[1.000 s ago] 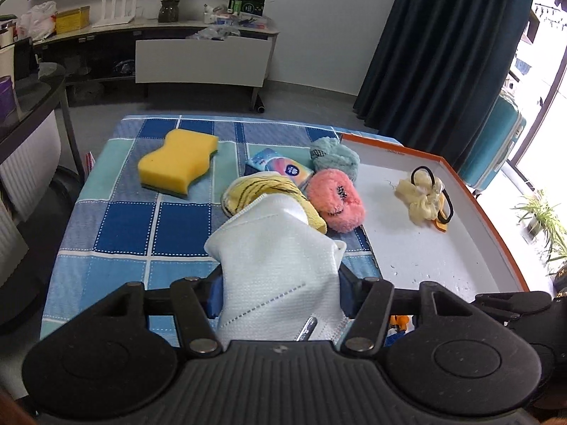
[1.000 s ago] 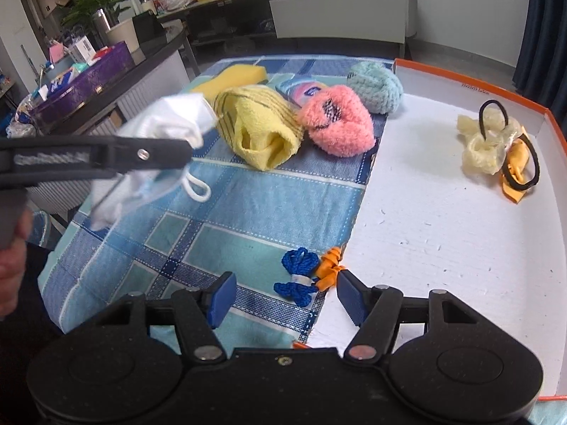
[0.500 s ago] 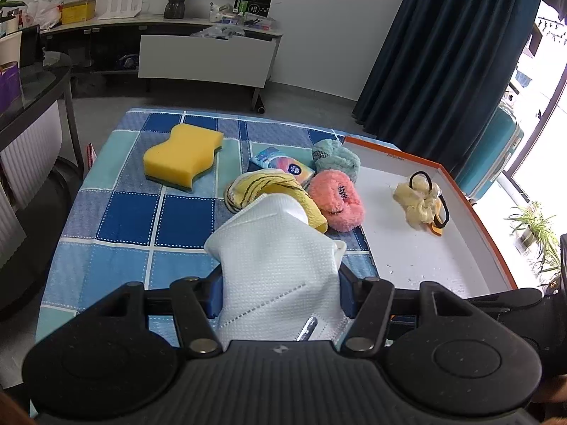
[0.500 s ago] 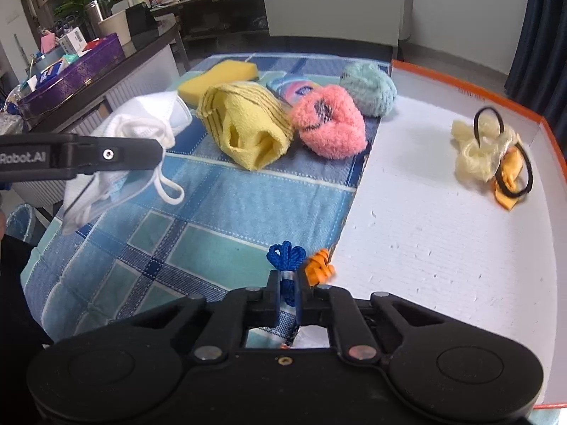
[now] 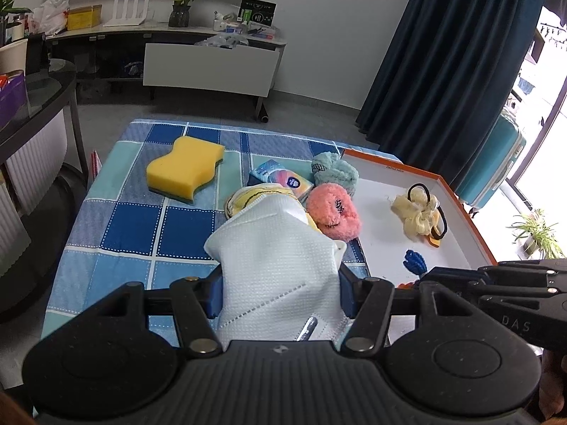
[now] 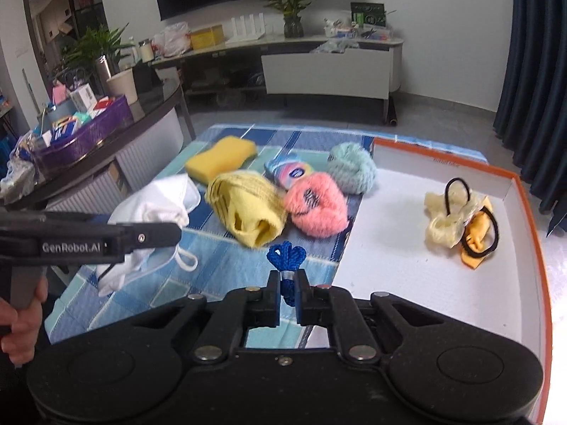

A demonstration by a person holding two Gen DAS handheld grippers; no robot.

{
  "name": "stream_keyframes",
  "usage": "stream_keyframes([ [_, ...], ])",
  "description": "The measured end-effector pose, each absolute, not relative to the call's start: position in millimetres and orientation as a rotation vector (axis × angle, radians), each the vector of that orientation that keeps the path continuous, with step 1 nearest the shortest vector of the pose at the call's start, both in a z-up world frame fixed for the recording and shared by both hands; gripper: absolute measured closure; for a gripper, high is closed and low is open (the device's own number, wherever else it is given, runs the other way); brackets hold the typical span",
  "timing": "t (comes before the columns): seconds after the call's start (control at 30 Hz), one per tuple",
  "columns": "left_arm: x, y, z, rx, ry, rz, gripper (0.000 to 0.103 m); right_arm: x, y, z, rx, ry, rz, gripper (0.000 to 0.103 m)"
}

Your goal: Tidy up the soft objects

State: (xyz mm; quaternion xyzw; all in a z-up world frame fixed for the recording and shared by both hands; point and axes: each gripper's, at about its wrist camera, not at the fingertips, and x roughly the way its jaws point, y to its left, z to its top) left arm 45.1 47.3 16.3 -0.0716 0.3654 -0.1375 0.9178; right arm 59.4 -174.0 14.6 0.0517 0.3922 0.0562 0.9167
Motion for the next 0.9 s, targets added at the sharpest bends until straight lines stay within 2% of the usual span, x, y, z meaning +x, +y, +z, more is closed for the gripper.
stream_keyframes([
  [0.9,40,9,29,-0.109,0.737,-0.344,0.043,37,-210,37,0.15,0.729,0.019,0.093],
])
